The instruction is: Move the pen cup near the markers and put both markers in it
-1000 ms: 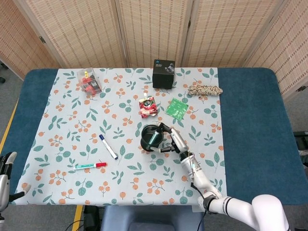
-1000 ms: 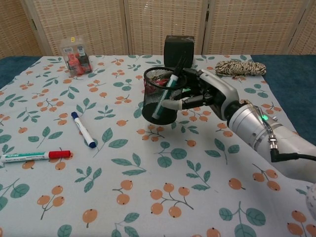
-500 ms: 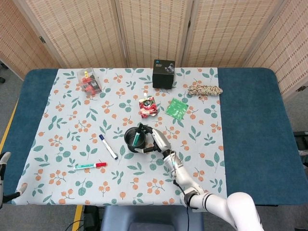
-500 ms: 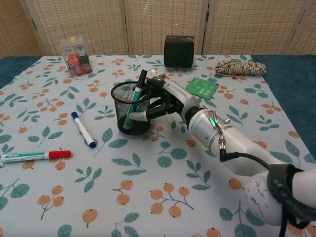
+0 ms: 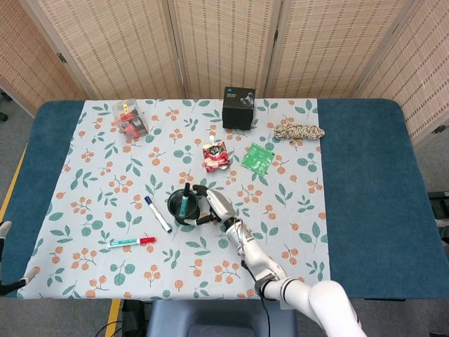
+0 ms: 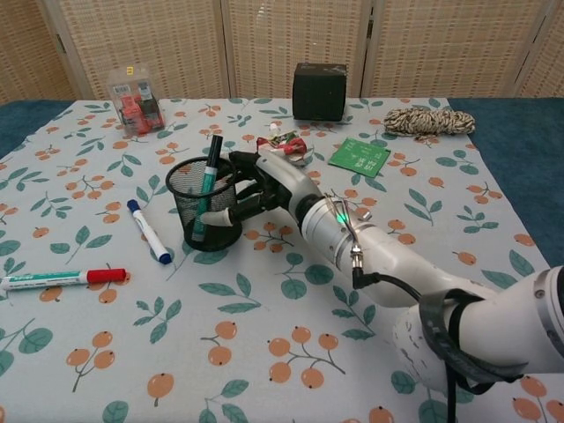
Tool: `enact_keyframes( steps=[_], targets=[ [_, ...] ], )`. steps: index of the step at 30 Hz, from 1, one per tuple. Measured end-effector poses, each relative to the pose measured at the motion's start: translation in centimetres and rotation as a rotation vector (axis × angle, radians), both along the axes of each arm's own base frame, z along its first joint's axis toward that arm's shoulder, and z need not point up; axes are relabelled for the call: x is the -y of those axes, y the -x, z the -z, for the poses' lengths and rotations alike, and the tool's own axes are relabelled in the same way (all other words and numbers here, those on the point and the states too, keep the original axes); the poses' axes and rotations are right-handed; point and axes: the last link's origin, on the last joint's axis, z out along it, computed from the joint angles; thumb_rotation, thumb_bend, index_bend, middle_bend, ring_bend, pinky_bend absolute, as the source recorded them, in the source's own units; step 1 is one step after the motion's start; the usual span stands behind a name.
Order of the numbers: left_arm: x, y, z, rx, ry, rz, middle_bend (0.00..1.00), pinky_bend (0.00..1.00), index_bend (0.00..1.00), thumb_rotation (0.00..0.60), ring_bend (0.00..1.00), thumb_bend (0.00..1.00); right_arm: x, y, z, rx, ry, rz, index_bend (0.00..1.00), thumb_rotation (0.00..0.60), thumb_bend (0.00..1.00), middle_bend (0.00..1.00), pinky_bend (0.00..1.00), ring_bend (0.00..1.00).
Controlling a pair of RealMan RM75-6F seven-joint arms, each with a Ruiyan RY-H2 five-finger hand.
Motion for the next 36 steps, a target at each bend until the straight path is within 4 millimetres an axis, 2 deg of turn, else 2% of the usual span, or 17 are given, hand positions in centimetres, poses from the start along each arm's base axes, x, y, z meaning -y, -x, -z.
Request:
enact_keyframes(
  steps=[4,10,16,19,22,26,29,32,36],
  targets=[
    [0.1,0.0,0.0,0.0,-0.003,0.003,0.12,0.44,0.0,0.6,0.1,0.13,0.1,0.5,-0.9,-0.003,0.037,-0.038,0.0,0.6,0.01,0.0,0.0,0.0],
    [0.0,0.0,0.1,-0.007,-0.002,-0.002,0.12,0.44,0.0,0.6,0.1,0.13,0.3,1.7,-3.5,0.001,0.12,-0.073,0.0,0.6,0.0,0.0,0.0,0.0],
    [-0.2,0.0,0.2,-0.025,0.001,-0.007,0.12,0.44,0.0,0.6,0.1,0.13,-0.6,4.5,-7.7,-0.025,0.194,-0.115,0.0,0.6,0.0,0.0,0.0,0.0],
    [-0.3,-0.2,0.6,-0.039,0.009,-0.003,0.12,0.44,0.0,0.6,0.1,0.13,-1.9,6.7,-10.9,-0.07,0.238,-0.138,0.0,0.6,0.0,0.0,0.0,0.0],
    [-0.4,-0.5,1.0,-0.054,0.022,0.005,0.12,0.44,0.0,0.6,0.1,0.13,-3.7,9.5,-15.1,-0.153,0.3,-0.151,0.0,0.6,0.02,0.0,0.0,0.0],
    [-0.9,-0.8,1.9,-0.069,0.052,0.014,0.12,0.44,0.0,0.6,0.1,0.13,-7.5,14.4,-22.0,-0.32,0.423,-0.119,0.0,0.6,0.03,0.0,0.0,0.0],
    [-1.3,-0.8,2.6,-0.072,0.08,0.017,0.12,0.44,0.0,0.6,0.1,0.13,-10.5,17.6,-26.0,-0.483,0.527,-0.088,0.0,0.6,0.04,0.0,0.0,0.0],
    [-1.7,-1.0,3.1,-0.076,0.098,0.025,0.12,0.44,0.0,0.6,0.1,0.13,-13.5,20.3,-28.7,-0.661,0.57,-0.055,0.0,0.6,0.05,0.0,0.0,0.0],
    [-2.0,-1.0,3.4,-0.081,0.113,0.029,0.12,0.44,0.0,0.6,0.1,0.13,-17.1,22.9,-30.7,-0.827,0.58,0.01,0.0,0.6,0.06,0.0,0.0,0.0]
  ],
)
